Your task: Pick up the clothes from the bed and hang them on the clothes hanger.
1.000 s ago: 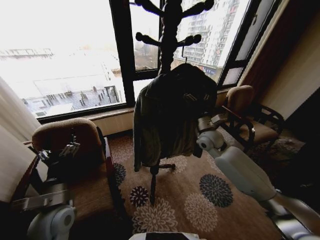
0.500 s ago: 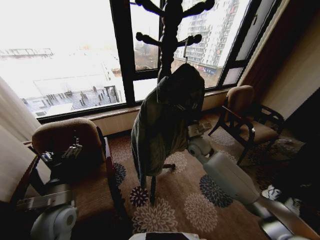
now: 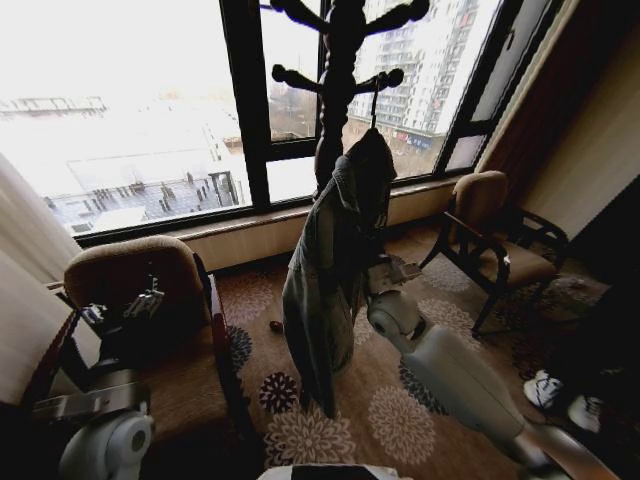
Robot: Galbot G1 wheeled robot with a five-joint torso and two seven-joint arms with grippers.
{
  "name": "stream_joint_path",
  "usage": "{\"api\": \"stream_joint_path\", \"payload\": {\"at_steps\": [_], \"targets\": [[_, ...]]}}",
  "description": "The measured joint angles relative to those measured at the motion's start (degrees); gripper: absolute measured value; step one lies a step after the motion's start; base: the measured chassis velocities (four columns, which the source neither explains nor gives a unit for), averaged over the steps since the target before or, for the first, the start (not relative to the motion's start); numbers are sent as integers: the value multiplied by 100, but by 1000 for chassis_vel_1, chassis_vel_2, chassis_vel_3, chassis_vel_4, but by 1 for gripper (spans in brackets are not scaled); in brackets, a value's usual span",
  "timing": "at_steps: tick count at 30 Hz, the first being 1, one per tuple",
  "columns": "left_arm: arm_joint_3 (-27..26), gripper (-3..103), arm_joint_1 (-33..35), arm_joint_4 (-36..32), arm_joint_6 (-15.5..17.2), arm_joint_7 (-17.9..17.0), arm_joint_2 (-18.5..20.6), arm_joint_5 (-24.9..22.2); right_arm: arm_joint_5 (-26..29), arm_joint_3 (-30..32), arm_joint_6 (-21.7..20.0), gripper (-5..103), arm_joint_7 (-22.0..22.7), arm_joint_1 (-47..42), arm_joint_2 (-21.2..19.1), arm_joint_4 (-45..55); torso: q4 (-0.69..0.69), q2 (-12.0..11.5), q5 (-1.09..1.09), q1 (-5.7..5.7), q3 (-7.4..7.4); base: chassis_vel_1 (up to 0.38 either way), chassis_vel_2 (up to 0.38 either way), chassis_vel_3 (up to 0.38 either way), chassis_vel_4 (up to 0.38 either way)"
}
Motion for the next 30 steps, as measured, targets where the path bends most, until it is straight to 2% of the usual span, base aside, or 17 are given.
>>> {"api": "stream_joint_path", "payload": {"at_steps": [19, 24, 30], "targets": [[192, 100, -28, 93, -77, 55, -54, 149, -329, 1516, 1, 100, -14, -1581, 184, 749, 0, 0, 0, 0, 0, 0, 0, 0, 0], [268, 100, -24, 108, -91, 76, -81, 218, -542, 2013, 9, 100, -36, -2136, 465, 951, 0, 0, 0, 0, 0, 0, 0, 0, 0], [272, 100, -5, 106, -102, 95, -83, 225, -719, 2262, 43, 100, -89, -2603, 846, 1107, 0, 0, 0, 0, 0, 0, 0, 0, 0]]}}
